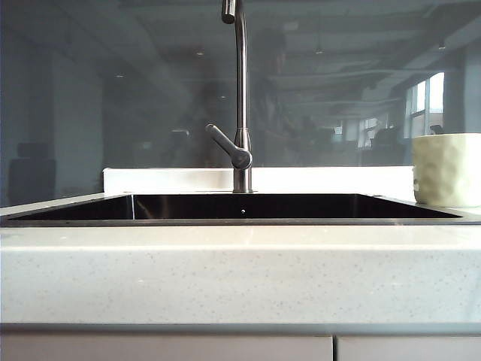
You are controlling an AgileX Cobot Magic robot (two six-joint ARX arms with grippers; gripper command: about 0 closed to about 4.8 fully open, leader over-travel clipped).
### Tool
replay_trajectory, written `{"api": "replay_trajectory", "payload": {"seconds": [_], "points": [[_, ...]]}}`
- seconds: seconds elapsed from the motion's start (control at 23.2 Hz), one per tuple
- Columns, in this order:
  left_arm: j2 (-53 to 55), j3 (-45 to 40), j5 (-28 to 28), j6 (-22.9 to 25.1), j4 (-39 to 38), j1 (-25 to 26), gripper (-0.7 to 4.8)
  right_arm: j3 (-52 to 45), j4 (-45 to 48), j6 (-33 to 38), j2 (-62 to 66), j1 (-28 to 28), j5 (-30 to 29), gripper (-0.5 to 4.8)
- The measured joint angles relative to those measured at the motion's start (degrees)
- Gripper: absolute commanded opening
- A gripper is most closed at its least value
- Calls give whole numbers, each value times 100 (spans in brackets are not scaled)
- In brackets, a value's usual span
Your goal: Pick up the mug next to the sink, go to the faucet to get some water, pour the water into the sink, and finally put the mug back to its place.
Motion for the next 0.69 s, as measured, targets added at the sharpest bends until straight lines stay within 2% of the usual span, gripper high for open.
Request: {"api": "replay_trajectory", "payload": {"seconds": [0.22,0.69], "points": [[-2,0,0,0,0,0,-6,0,415,0,-2,0,0,-1],[-2,0,0,0,0,0,-6,0,426,-260,-2,-11,2,-1]]}}
